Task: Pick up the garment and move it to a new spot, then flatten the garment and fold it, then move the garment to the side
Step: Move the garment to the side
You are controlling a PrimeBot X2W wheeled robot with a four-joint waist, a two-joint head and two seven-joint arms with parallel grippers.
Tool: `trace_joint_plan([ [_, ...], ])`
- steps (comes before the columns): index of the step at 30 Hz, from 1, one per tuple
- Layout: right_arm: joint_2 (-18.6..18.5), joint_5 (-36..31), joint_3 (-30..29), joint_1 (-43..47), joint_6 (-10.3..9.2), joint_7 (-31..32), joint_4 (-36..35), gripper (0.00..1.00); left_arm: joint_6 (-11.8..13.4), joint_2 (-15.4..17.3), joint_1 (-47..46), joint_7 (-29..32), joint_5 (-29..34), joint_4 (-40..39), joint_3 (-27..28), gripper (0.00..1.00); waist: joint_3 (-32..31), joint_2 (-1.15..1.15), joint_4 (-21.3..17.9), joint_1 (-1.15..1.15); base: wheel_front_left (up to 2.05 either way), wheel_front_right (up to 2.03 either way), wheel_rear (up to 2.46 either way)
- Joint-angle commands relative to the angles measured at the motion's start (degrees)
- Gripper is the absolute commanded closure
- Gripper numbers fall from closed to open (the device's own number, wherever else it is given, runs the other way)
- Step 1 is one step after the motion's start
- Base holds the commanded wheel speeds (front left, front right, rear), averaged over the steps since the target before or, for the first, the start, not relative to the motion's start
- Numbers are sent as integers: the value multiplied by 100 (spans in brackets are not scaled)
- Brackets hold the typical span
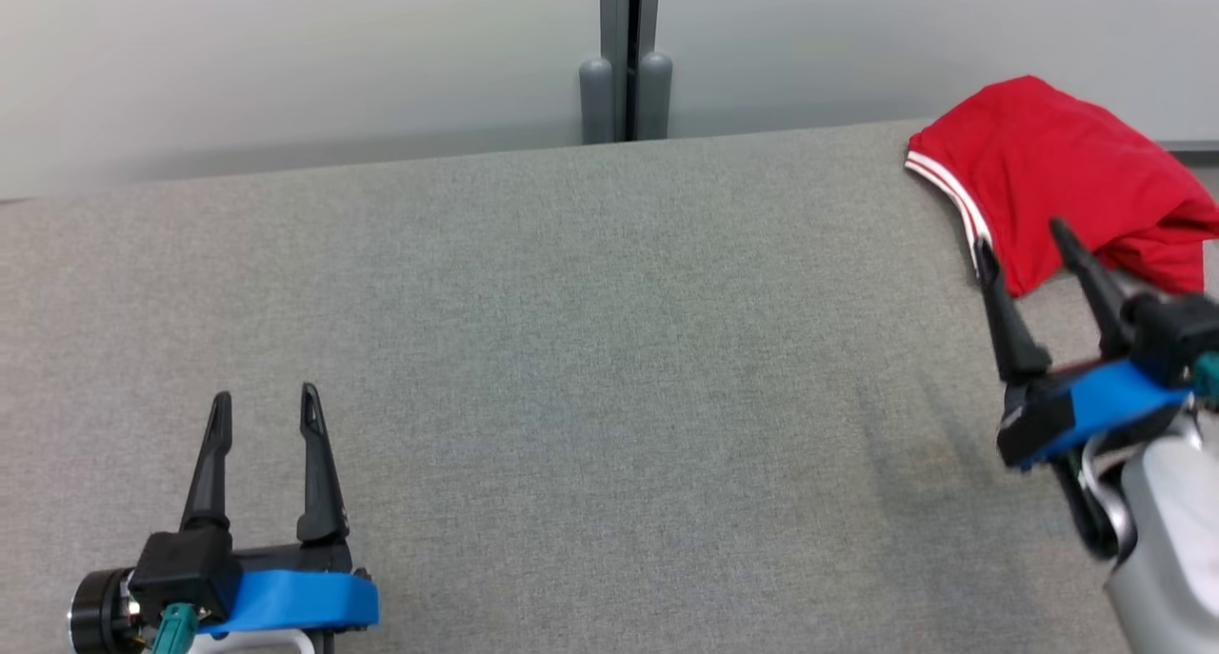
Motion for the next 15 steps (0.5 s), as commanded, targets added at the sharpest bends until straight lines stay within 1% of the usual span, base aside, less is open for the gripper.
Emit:
trace_joint_plan([
  [1,82,26,-83,308,1,-25,-137,0,27,-3,76,-14,-30,28,10,0,-86,1,-8,1,0,0,0],
  [6,316,-43,-450,1180,1,-25,-596,0,-72,-18,211,-14,-66,234,72,0,-330,1,42,1,0,0,0],
  [9,505,-80,-680,1652,1,-25,-832,0,-73,-30,307,-14,-66,327,87,0,-470,1,75,1,0,0,0],
  [15,878,-202,-941,2355,1,-25,-1203,0,-109,-49,474,-14,-25,376,55,0,-651,1,183,1,0,0,0],
])
